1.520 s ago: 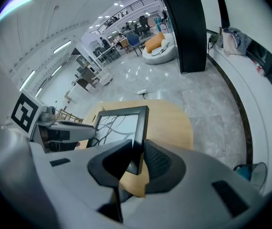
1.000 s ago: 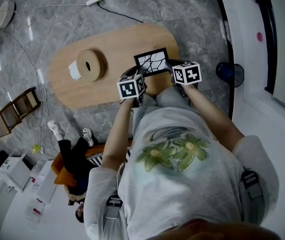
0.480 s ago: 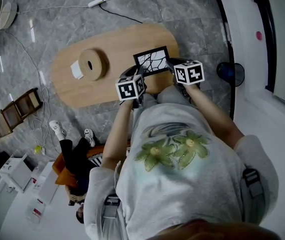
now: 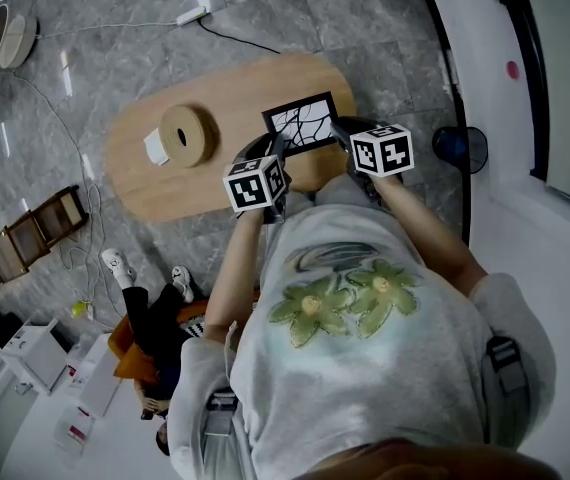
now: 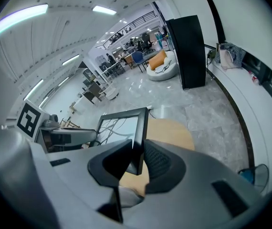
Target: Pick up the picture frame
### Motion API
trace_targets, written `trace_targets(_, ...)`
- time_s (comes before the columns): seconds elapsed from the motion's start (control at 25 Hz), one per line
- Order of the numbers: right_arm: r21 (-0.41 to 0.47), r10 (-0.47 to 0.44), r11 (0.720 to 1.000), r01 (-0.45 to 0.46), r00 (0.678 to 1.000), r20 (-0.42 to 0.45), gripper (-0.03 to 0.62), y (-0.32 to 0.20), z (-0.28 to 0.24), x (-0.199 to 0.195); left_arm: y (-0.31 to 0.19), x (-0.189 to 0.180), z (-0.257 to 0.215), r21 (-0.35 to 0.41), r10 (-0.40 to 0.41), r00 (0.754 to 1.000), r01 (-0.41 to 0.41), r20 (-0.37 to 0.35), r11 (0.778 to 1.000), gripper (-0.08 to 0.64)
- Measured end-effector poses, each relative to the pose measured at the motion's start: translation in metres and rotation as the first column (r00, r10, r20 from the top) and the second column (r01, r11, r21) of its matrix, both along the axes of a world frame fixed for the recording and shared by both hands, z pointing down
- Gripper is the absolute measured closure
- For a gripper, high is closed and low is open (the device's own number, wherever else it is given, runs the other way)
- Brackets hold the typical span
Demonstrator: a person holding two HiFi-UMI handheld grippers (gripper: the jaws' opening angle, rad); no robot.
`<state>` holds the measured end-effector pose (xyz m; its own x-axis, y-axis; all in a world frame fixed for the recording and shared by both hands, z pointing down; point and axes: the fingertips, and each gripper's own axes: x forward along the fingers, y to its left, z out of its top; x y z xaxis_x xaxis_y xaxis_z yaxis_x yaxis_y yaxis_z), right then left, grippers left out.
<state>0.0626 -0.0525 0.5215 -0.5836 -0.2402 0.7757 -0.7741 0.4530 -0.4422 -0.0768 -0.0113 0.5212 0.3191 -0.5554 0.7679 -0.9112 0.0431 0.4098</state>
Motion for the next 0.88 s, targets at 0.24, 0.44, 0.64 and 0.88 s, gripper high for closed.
trace_targets(0.24,0.019,0.013,1.000,-0.013,1.000,0.020,0.509,0.001,-0.014,0.000,-0.002,0.000,-0.016,0.029,0.011,1.000,-0.012,0.010,1.000,0.459)
trace_targets(0.44,0.034,0.018,0.999,-0.019,0.999,0.036,0.509,0.002,-0.025,0.001,-0.001,0.000,-0.029,0.051,0.013,1.000,-0.014,0.012,0.999,0.459)
trace_targets(0.64,0.051,0.029,0.998,-0.032,0.998,0.052,0.509,0.004,-0.036,0.002,0.000,0.000,-0.038,0.072,0.005,1.000,-0.004,-0.014,0.997,0.460)
trace_targets(0.88,0.064,0.037,0.997,-0.041,0.997,0.060,0.509,0.004,-0.042,0.005,-0.001,0.004,-0.047,0.098,0.017,1.000,-0.016,-0.009,0.995,0.460)
